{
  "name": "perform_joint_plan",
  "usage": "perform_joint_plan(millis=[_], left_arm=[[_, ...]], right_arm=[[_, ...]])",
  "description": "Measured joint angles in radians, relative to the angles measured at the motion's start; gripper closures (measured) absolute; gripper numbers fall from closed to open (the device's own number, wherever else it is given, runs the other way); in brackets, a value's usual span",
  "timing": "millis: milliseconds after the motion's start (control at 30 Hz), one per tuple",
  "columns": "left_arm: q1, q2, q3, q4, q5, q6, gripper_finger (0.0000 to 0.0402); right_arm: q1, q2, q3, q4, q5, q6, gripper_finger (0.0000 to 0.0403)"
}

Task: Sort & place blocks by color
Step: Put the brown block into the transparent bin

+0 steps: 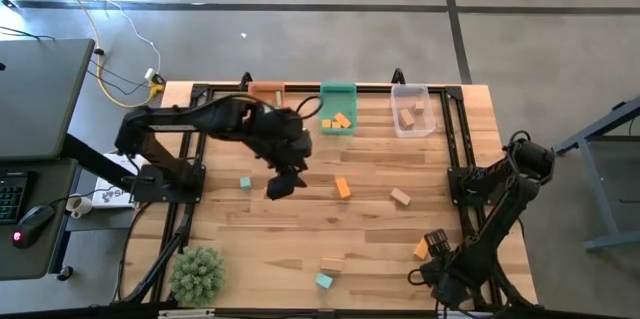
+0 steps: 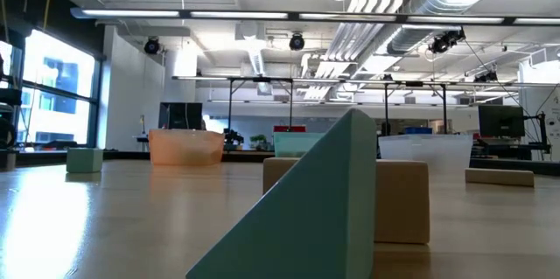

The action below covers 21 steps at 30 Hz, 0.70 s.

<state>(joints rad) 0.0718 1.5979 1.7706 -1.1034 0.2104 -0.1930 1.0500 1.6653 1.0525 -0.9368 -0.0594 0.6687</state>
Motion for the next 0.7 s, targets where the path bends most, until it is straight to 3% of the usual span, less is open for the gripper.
perform_joint_plan(millis=[267,700], left_arm=[[-0.076,-0.028,0.000,0.000,-0.134,-0.062,0.0174],[-0.087,-0.028,0.000,0.000,-0.148,-0.093,0.0174]], right_arm=[[0.025,0.000,-0.062,0.104,-0.001,-0.052,0.0167],[0.052,-0.001,-0.172,0.241,0.006,-0.047,0.0167]])
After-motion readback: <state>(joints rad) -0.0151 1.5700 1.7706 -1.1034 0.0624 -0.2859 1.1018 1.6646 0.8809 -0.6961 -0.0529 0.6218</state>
